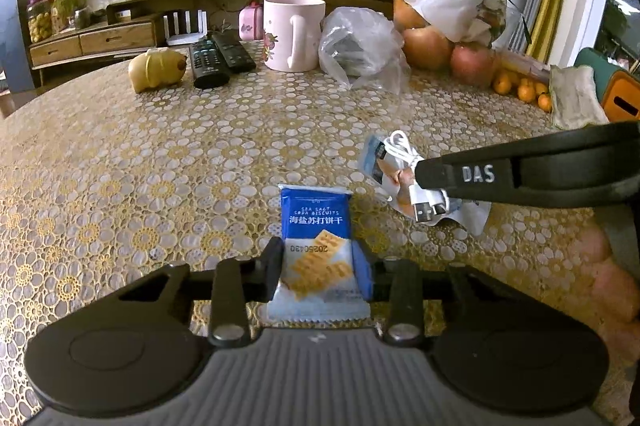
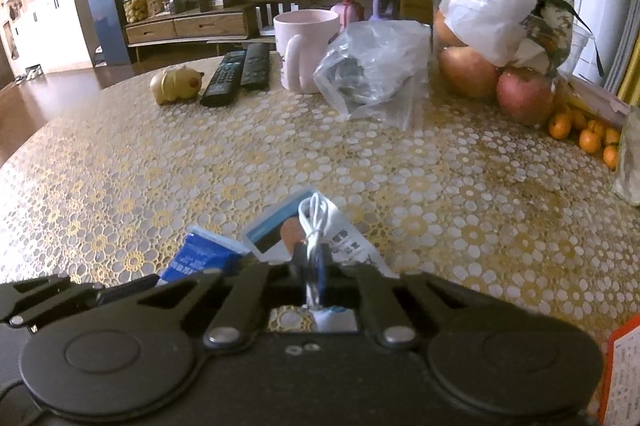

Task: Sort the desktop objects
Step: 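Grasp the blue cracker packet with the left tool while the right tool grasps the white cable packet, then carry the cracker packet and cable packet into the shoebox and release them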

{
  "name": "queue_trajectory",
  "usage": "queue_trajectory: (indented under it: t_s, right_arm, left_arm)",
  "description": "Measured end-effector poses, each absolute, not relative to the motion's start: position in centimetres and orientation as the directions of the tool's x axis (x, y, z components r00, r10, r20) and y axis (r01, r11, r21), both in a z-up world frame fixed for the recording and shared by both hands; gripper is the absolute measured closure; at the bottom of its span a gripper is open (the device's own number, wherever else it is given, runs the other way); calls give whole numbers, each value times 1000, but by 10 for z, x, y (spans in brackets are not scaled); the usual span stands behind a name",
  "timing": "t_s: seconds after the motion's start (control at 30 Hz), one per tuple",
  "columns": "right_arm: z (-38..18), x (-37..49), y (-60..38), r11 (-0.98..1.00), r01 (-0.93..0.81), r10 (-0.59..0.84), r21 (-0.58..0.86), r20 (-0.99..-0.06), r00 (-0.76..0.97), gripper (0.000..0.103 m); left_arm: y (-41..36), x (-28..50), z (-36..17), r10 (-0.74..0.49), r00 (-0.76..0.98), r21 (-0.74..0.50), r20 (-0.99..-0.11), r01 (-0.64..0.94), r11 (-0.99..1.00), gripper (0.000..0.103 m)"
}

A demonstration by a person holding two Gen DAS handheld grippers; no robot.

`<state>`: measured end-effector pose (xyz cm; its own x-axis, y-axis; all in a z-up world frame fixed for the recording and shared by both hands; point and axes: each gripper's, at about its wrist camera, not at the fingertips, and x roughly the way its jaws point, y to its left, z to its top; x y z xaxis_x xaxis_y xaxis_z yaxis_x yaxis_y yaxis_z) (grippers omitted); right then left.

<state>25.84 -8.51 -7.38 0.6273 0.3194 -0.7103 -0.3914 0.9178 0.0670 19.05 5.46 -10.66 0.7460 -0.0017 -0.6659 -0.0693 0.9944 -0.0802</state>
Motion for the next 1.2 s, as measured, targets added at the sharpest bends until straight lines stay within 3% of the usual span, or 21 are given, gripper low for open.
queue_trajectory:
  t_s: [0.63,1.2]
  right_arm:
    - [3,187,-149,939,-314,329,141,-634,700,99]
    - [57,85,-268,971,-152,229,185,-539,811,99]
  left_arm:
    - [15,136,-27,-65,806,-101,-589,7,995,67]
    - [-100,72,44,-282,821,-109,-497,263,959,67]
